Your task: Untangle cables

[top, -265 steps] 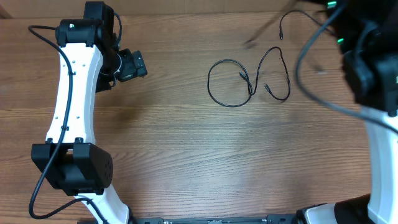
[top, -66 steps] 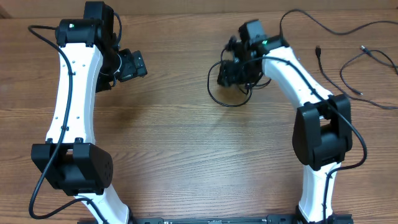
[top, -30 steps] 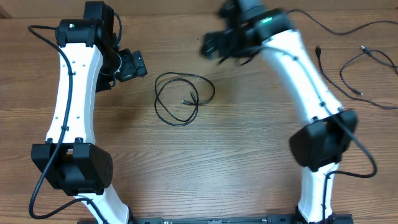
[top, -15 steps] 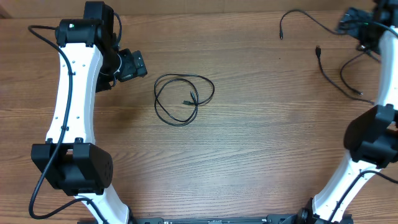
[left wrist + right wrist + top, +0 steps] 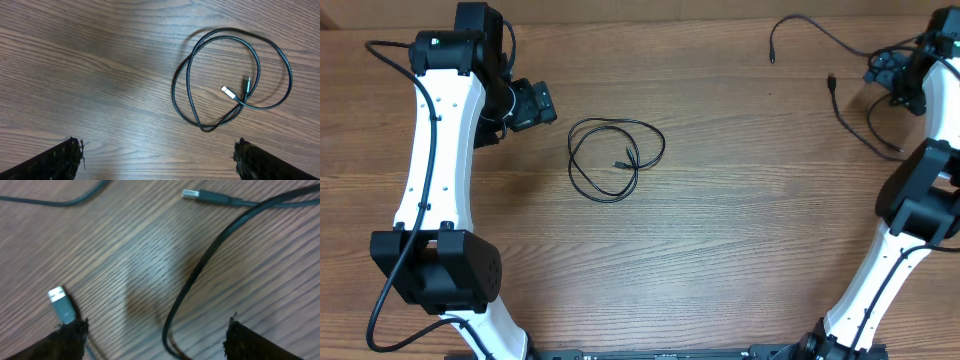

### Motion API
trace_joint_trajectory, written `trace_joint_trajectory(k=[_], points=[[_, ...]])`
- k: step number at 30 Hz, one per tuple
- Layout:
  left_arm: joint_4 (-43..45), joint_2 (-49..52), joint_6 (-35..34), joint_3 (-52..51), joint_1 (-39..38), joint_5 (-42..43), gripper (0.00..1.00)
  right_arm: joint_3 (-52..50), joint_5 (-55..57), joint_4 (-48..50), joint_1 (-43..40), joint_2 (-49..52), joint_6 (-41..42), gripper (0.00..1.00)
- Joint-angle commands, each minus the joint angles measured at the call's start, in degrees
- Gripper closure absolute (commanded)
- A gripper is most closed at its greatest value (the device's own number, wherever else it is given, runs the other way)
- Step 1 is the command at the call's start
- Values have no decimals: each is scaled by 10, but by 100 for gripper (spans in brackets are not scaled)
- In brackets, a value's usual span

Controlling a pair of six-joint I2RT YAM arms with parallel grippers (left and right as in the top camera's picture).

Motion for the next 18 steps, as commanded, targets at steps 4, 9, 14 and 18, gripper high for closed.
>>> trace_joint_trajectory(k=[4, 9, 14, 18], points=[[0, 1, -12, 4, 2, 2, 0, -2, 47, 11, 0, 32, 56, 16], [0, 1, -12, 4, 2, 2, 0, -3, 29, 19, 0, 54, 56, 34], [0, 1, -12, 4, 2, 2, 1, -3, -31, 28, 0, 57, 53, 73], [0, 1, -12, 4, 2, 2, 1, -3, -97, 24, 0, 57, 14, 94]])
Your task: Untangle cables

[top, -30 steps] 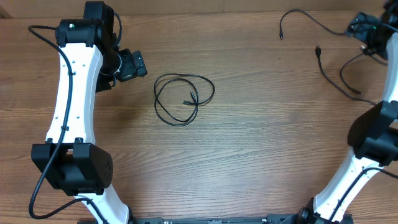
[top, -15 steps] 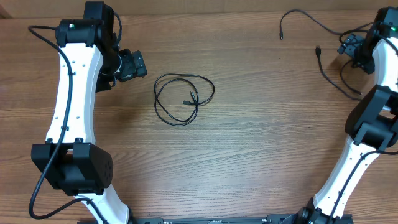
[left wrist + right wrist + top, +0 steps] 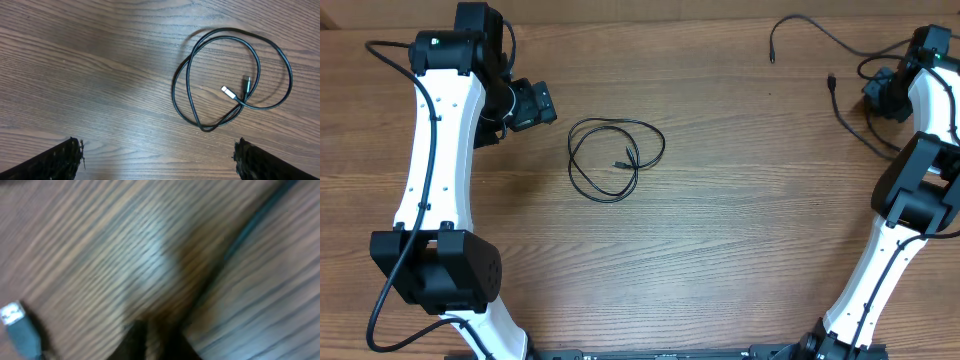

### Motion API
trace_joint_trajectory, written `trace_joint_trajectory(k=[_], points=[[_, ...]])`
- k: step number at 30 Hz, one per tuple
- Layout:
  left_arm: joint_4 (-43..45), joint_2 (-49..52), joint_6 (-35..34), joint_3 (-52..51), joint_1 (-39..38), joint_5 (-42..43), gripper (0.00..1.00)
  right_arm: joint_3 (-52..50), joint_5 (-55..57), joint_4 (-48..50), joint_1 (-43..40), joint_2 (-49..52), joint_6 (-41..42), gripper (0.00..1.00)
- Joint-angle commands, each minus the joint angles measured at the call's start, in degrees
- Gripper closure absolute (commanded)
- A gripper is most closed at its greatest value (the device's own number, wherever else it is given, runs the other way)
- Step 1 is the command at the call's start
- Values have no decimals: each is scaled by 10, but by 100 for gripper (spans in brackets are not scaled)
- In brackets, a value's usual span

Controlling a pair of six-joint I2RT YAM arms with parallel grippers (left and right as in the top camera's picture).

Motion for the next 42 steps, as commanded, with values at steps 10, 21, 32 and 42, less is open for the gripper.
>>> trace_joint_trajectory(k=[10, 21, 32, 42], points=[[0, 1, -12, 4, 2, 2, 1, -1, -86, -73, 3, -23, -25, 96], [0, 1, -12, 4, 2, 2, 0, -8, -150, -87, 16, -44, -50, 96], [0, 1, -12, 4, 2, 2, 0, -53, -119, -65, 48, -44, -50, 96], [0, 1, -12, 4, 2, 2, 0, -55, -197, -116, 85, -44, -121, 96]])
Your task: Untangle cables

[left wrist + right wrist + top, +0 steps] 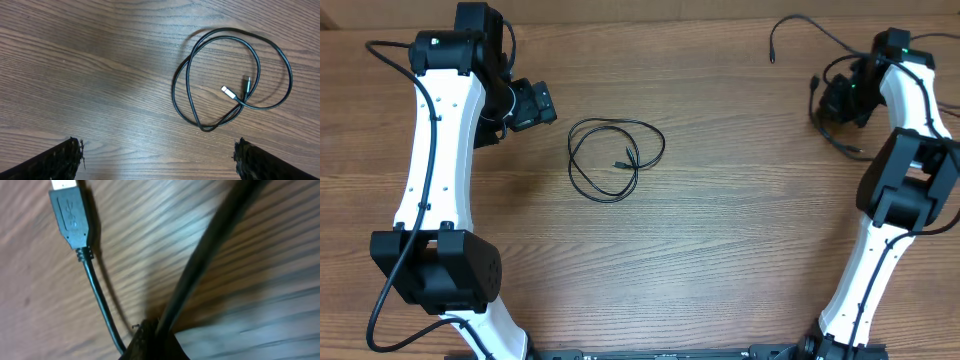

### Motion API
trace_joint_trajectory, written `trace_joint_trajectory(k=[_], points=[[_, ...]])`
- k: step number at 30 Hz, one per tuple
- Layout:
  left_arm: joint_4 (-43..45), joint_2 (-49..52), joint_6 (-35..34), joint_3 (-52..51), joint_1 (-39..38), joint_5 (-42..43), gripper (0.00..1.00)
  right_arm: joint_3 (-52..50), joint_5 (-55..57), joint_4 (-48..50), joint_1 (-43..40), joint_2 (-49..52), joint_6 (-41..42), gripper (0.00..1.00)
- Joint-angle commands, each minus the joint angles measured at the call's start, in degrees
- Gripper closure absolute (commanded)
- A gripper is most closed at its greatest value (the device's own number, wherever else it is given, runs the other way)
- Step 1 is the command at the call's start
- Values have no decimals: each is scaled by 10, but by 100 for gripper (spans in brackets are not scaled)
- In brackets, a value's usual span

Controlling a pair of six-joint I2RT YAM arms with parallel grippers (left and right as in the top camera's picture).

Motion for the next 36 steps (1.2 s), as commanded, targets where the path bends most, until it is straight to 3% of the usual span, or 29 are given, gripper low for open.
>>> trace_joint_trajectory(k=[1, 10, 21, 27, 30, 31, 34, 36], points=[[0, 1, -12, 4, 2, 2, 1, -10, -65, -21, 23, -20, -68, 96], [0, 1, -12, 4, 2, 2, 0, -9, -65, -97, 23, -21, -121, 96], [0, 1, -12, 4, 2, 2, 0, -7, -39, -146, -35, -44, -163, 94], [0, 1, -12, 4, 2, 2, 1, 7, -41, -155, -40, -61, -148, 69], [0, 1, -12, 4, 2, 2, 0, 20, -37, -160, -40, -78, -135, 40], [0, 1, -12, 4, 2, 2, 1, 26, -25, -160, -40, -83, -115, 22], [0, 1, -12, 4, 2, 2, 0, 43, 42, -159, -47, -93, -45, 13], [0, 1, -12, 4, 2, 2, 0, 55, 108, -157, -60, -94, 9, 0]])
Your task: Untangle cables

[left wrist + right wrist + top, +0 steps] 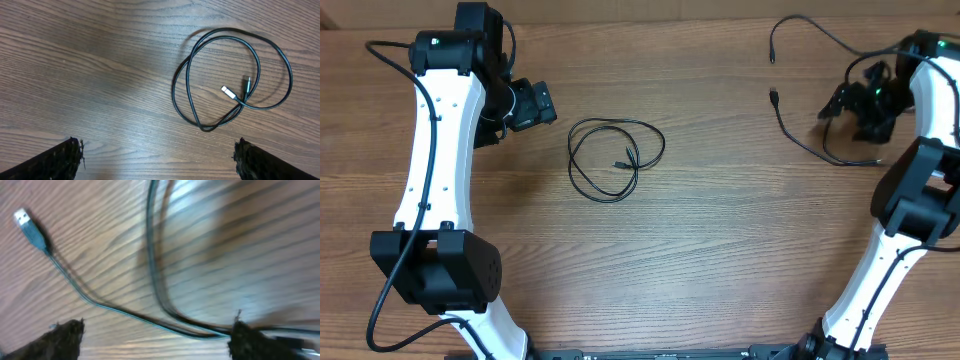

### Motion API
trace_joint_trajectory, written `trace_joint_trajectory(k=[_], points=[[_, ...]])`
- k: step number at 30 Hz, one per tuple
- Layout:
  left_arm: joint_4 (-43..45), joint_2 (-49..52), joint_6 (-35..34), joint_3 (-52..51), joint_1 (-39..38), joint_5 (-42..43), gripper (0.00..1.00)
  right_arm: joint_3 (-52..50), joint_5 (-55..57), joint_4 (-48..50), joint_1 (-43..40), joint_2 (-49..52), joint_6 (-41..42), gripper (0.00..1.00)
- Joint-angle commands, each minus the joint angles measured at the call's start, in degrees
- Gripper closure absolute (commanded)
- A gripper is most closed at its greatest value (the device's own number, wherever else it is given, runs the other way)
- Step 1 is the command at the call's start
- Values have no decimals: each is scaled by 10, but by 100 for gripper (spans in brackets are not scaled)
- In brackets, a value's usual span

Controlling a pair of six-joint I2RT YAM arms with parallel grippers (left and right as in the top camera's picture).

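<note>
A black cable lies coiled in loose loops at the table's middle left, both plugs inside the coil. My left gripper hovers left of it, open, nothing between its fingers. At the far right a second black cable curves from a plug down and right. Another strand arcs along the back edge to a plug. My right gripper is open just above that cable, which runs across between its fingers; its plug lies upper left.
The wooden table carries only the cables. The left arm stands along the left side and the right arm along the right edge. The right cable's strands pass under the right wrist.
My right gripper has opened and let go of the right cable. That cable's plug end now lies farther left and its curve is drawn out. The left arm and the coil are unchanged.
My right gripper was open over the right cable near the table's right edge. Then it was shut low on a strand, and later held it farther left. Now it is open and the plug end lies well left of its first place.
</note>
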Motion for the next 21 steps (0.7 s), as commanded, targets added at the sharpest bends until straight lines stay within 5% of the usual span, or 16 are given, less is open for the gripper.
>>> trace_joint_trajectory(k=[1, 21], points=[[0, 1, -12, 4, 2, 2, 0, 29, 120, 8, -25, -35, 111, 0], [0, 1, -12, 4, 2, 2, 0, 28, 187, 35, -159, -22, 158, 1]])
